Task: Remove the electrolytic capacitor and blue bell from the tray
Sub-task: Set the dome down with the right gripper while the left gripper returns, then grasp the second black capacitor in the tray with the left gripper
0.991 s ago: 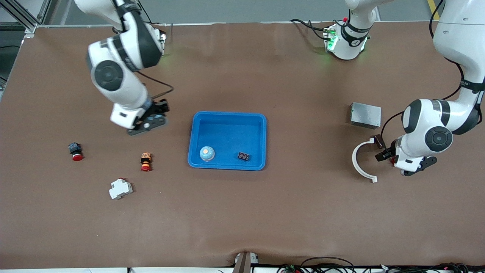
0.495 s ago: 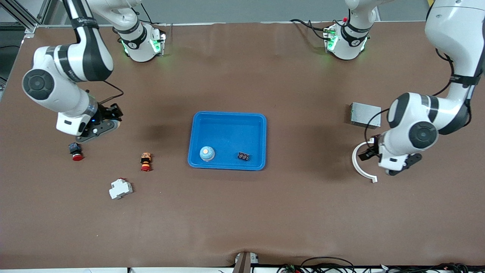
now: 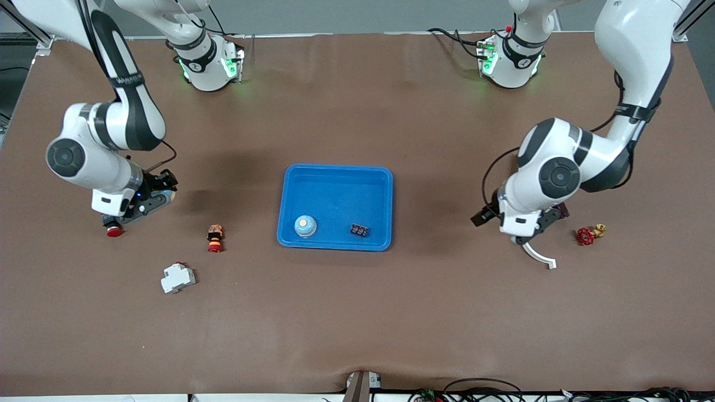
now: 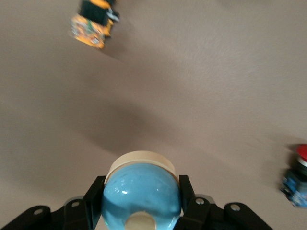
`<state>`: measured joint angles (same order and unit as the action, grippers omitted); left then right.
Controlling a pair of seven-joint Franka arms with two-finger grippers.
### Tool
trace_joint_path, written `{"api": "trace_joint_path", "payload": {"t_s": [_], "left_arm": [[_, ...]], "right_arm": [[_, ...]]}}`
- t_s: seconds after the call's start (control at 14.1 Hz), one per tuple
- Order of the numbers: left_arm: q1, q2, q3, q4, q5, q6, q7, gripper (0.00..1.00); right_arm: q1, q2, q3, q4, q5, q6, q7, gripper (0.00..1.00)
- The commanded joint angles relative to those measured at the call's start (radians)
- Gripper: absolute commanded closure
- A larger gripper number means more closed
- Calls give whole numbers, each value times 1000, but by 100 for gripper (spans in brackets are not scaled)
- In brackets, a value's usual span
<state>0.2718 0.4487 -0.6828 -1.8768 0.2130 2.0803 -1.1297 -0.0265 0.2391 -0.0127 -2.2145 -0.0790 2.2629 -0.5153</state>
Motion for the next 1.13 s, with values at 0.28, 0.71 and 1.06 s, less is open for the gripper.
{"api": "trace_joint_path", "payload": {"t_s": [0.28, 0.71, 1.06], "left_arm": [[-253, 174, -6, 190, -14, 86, -391, 10], [-486, 301, 135, 284, -17, 318, -636, 14], [-629, 413, 246, 386, -21, 420, -731, 14]], "right_arm": [[-75, 156, 19, 42, -53, 155, -89, 80], [-84, 210, 19, 67, -54, 201, -89, 74], [-84, 212, 19, 67, -54, 210, -89, 43]]}}
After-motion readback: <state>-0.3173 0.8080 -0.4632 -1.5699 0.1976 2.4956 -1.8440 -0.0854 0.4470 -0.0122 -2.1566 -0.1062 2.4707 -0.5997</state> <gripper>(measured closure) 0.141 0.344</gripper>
